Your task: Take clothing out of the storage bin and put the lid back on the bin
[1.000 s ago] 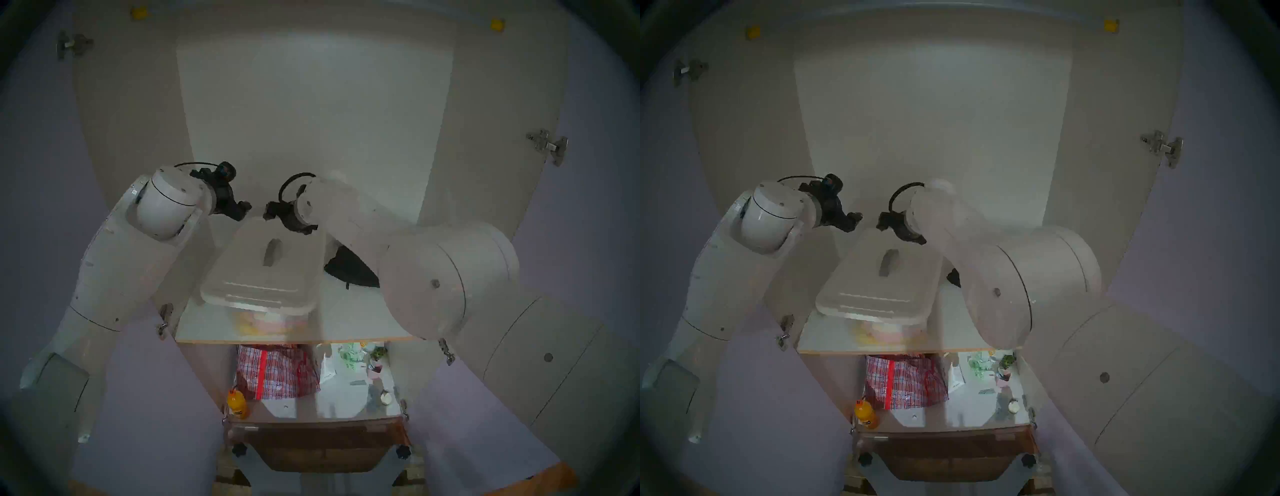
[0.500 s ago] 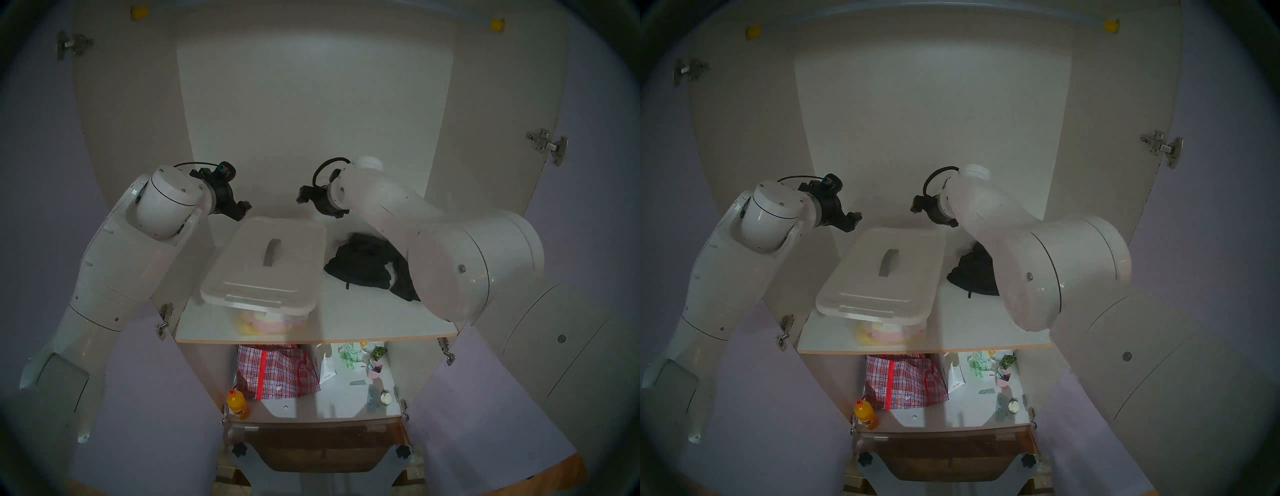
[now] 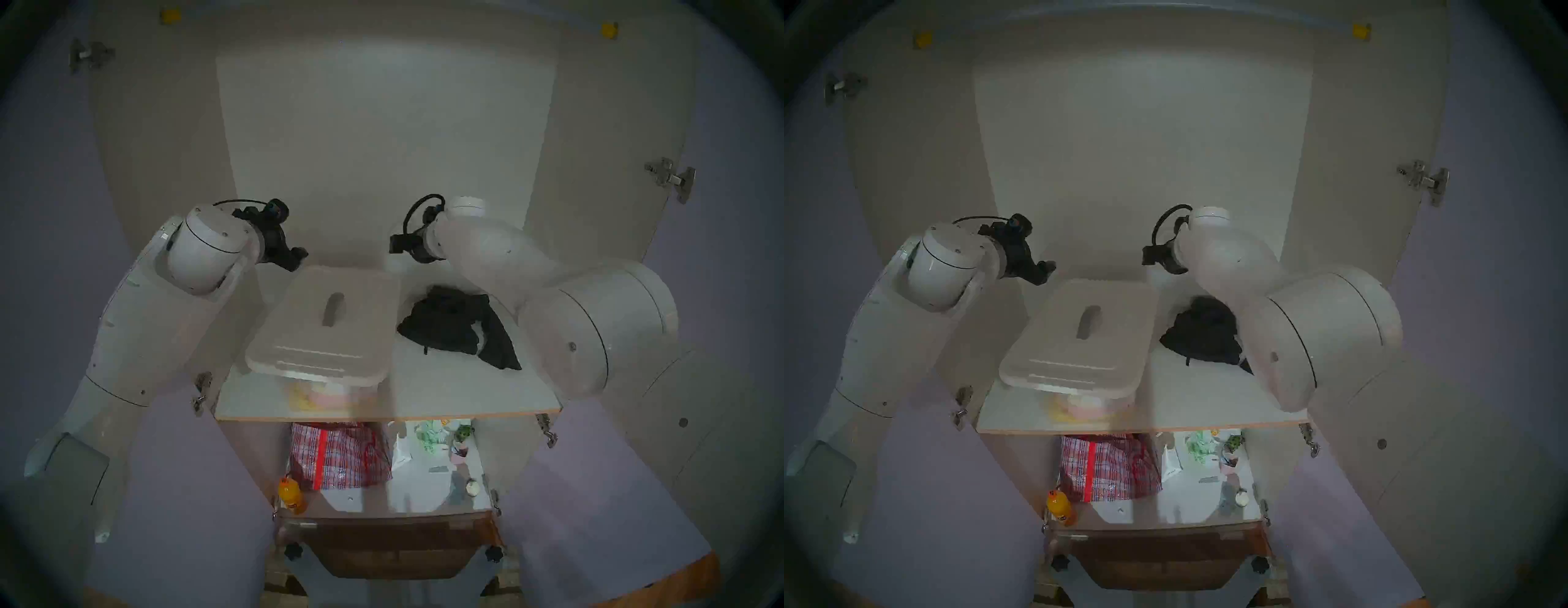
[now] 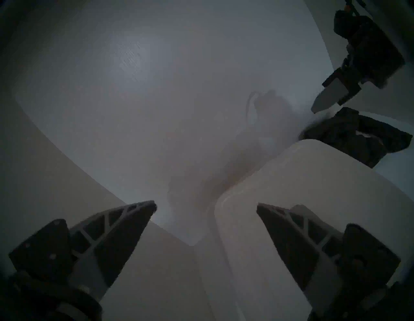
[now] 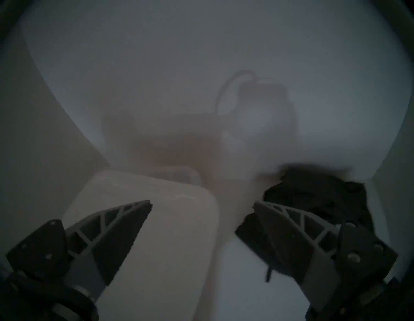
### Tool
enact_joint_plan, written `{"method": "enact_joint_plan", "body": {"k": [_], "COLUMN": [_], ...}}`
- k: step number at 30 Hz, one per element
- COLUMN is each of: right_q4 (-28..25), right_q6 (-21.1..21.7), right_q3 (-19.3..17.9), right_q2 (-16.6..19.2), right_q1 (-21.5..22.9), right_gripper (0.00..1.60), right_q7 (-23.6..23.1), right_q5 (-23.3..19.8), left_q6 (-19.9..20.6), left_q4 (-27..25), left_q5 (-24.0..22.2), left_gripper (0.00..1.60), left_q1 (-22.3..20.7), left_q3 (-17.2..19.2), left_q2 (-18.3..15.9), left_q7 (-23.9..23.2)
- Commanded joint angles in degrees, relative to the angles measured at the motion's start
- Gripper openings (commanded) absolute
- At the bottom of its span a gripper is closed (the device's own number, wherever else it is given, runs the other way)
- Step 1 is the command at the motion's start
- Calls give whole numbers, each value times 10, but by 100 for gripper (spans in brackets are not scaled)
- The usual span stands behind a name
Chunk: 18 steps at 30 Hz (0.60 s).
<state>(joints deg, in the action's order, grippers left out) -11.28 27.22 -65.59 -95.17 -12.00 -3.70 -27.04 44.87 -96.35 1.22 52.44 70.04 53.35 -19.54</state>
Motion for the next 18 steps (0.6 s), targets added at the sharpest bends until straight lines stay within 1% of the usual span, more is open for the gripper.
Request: {"method": "enact_joint_plan", "body": {"k": [1, 2, 4, 5, 6, 7, 8, 12, 15, 17, 18], "right_q4": [-23, -24, -24, -24, -23, -23, -22, -17, -11, -4, -1], "right_q6": [-75, -87, -134, -145, -165, -190, -198, -267, -308, -337, -342], "right_q3": [37, 46, 66, 71, 80, 92, 95, 130, 147, 151, 150], "right_q2": [3, 3, 4, 4, 5, 6, 6, 9, 17, 21, 22], "right_q1": [5, 4, -2, -4, -6, -9, -10, -22, -25, -26, -28], "right_gripper": [160, 160, 160, 160, 160, 160, 160, 160, 160, 160, 160], "right_q7": [12, 14, 19, 20, 22, 25, 26, 36, 34, 32, 30], "right_q5": [42, 54, 80, 88, 96, 114, 120, 162, 186, 192, 191], "left_q6": [-4, -4, -4, -4, -4, -4, -4, -4, -4, -4, -4], "left_q4": [-11, -12, -12, -12, -12, -13, -13, -13, -13, -12, -12], "left_q5": [0, 0, 0, 0, 0, 0, 0, -1, -1, -1, -1], "left_gripper": [160, 160, 160, 160, 160, 160, 160, 160, 160, 160, 160], "left_q1": [-17, -17, -18, -18, -18, -19, -19, -19, -19, -19, -19], "left_q3": [8, 8, 8, 9, 9, 9, 9, 9, 9, 9, 9], "left_q2": [0, 0, 0, 0, 0, 0, 0, 0, 0, 0, 0], "left_q7": [1, 1, 1, 1, 1, 1, 1, 1, 2, 2, 2]}}
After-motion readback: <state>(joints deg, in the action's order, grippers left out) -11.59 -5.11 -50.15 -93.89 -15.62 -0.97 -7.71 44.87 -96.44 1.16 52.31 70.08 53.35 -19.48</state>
